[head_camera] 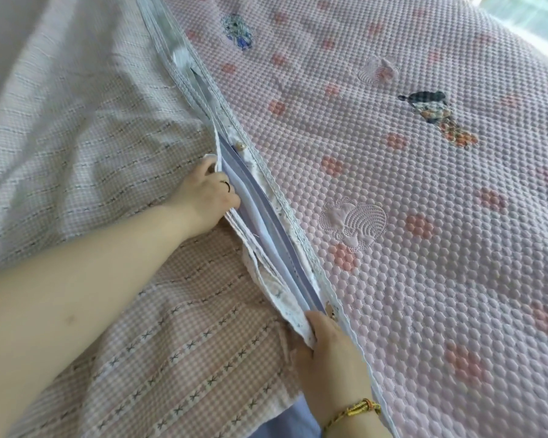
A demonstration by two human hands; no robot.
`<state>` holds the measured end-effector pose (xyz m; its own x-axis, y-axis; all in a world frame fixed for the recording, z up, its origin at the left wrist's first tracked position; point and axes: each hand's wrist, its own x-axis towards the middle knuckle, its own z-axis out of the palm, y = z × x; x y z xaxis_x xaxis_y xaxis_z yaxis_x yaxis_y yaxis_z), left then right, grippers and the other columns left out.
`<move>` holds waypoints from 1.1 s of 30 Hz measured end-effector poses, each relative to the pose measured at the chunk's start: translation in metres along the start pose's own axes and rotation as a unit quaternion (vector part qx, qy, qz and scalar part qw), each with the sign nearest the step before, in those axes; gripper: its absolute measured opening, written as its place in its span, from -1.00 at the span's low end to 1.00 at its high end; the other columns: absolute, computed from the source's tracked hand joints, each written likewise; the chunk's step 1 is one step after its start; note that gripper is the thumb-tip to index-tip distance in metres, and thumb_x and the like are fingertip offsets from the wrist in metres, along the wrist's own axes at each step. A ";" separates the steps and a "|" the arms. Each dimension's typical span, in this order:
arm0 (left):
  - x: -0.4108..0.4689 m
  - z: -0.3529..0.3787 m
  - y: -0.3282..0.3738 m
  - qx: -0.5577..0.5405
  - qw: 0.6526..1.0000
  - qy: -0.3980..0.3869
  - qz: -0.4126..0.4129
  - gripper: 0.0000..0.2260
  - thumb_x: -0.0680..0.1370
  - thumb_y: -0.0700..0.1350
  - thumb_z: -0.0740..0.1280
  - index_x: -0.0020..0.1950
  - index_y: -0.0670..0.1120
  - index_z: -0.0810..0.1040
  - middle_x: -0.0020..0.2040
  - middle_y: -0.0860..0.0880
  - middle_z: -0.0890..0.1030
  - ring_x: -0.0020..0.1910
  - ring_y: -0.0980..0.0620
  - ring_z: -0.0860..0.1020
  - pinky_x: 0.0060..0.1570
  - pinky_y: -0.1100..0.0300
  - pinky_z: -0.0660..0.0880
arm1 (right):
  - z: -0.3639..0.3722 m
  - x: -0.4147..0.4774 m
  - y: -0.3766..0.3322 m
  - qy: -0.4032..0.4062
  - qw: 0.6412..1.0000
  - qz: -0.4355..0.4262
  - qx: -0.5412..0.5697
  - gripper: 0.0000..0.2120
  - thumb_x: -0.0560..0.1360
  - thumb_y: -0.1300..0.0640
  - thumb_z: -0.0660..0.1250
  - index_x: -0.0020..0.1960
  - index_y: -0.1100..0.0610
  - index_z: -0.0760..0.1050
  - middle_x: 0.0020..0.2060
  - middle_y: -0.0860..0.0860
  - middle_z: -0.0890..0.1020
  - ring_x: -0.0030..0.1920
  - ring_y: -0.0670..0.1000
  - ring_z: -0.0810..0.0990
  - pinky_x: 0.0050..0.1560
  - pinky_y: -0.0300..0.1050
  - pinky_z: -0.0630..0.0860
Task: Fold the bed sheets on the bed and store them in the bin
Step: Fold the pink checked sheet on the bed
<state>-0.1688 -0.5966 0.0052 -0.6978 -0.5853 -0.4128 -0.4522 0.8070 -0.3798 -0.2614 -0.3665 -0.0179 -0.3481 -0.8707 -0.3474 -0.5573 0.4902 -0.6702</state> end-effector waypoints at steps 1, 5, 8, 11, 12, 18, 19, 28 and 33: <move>0.003 -0.001 -0.003 0.006 1.000 0.006 -0.020 -0.62 0.56 -0.28 0.12 0.28 0.07 0.46 0.22 0.04 0.49 0.34 0.03 0.31 0.44 0.01 -0.14 | -0.004 0.000 0.002 0.007 0.999 0.003 0.035 -0.90 0.49 -0.04 0.03 -0.21 -0.13 0.23 -0.31 -0.14 0.44 -0.34 -0.17 0.39 -0.36 -0.30 0.30; 0.024 -0.010 -0.007 -0.060 0.989 0.116 -0.067 -0.65 0.55 -0.28 0.15 0.25 0.01 0.52 0.18 -0.03 0.56 0.31 -0.06 0.36 0.41 -0.11 -0.17 | -0.037 -0.005 0.010 0.019 0.980 0.033 0.193 -0.70 0.51 0.27 0.25 -0.28 -0.07 0.43 -0.54 -0.18 0.52 -0.49 -0.18 0.46 -0.51 -0.38 0.30; 0.043 -0.017 0.011 -0.030 0.965 0.262 0.017 -0.75 0.34 -0.39 0.41 -0.08 -0.11 0.68 -0.20 -0.09 0.66 -0.04 -0.16 0.58 0.25 -0.39 0.12 | -0.065 -0.016 0.026 0.059 0.964 0.052 0.253 -0.80 0.36 -0.19 0.37 -0.36 -0.12 0.56 -0.58 -0.12 0.52 -0.53 -0.19 0.45 -0.50 -0.42 0.32; 0.057 -0.012 0.035 -0.015 0.979 0.197 0.043 -0.75 0.42 -0.31 0.37 0.04 -0.05 0.63 -0.02 -0.05 0.64 0.11 -0.10 0.53 0.32 -0.31 0.11 | -0.079 -0.018 0.053 -0.001 0.976 0.095 0.197 -0.43 -0.05 -0.64 0.16 -0.27 -0.31 0.57 -0.41 -0.12 0.63 -0.43 -0.22 0.53 -0.36 -0.47 0.41; 0.063 -0.003 0.043 -0.051 0.988 0.147 0.016 -0.70 0.51 -0.24 0.28 0.21 -0.01 0.53 0.22 -0.03 0.54 0.30 -0.07 0.39 0.40 -0.22 -0.02 | -0.078 -0.013 0.064 -0.033 0.975 0.136 0.174 -0.55 0.11 -0.50 0.32 -0.28 -0.18 0.62 -0.40 -0.08 0.65 -0.42 -0.21 0.52 -0.31 -0.42 0.44; 0.046 0.025 0.050 -0.415 0.861 0.187 -0.227 -0.42 0.54 0.07 0.26 0.48 -0.05 0.14 0.51 -0.07 0.06 0.44 -0.12 0.13 0.41 0.03 0.10 | -0.070 0.037 0.082 -0.079 0.977 0.183 0.069 -0.91 0.54 0.14 0.23 -0.14 0.12 0.42 -0.37 -0.10 0.49 -0.39 -0.13 0.45 -0.42 -0.35 0.38; 0.040 0.032 0.047 -0.445 0.836 0.217 -0.237 -0.44 0.54 0.06 0.27 0.47 -0.08 0.18 0.49 -0.08 0.15 0.40 -0.14 0.22 0.38 0.03 0.15 | -0.070 0.046 0.068 -0.034 0.978 0.183 0.091 -0.93 0.53 0.14 0.25 0.00 0.10 0.40 -0.29 -0.11 0.51 -0.31 -0.12 0.49 -0.37 -0.31 0.39; -0.065 0.115 -0.030 -0.497 0.796 0.136 -0.318 -0.53 0.49 0.19 0.22 0.21 -0.12 0.53 0.09 -0.14 0.60 0.11 -0.11 0.52 -0.01 0.16 0.35 | 0.018 0.153 -0.100 -0.023 0.932 -0.272 -0.237 -0.56 0.59 0.03 0.08 0.46 0.00 0.13 0.43 -0.08 0.23 0.47 -0.05 0.03 0.41 -0.17 -0.15; -0.147 0.163 -0.074 -0.553 0.754 0.055 -0.350 -0.59 0.53 0.18 0.17 0.06 -0.10 0.59 0.04 -0.07 0.61 0.08 -0.08 0.54 -0.03 0.16 0.39 | 0.077 0.174 -0.142 -0.161 0.859 -0.307 -0.378 -0.57 0.57 -0.16 0.06 0.31 0.06 0.32 0.28 0.00 0.41 0.34 0.03 0.28 0.30 -0.10 0.18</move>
<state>0.0577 -0.5835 -0.0411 -0.0878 -0.9371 -0.3377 -0.8755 -0.0891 0.4749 -0.1845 -0.5904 -0.0331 0.3439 -0.8807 -0.3256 -0.9339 -0.2848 -0.2161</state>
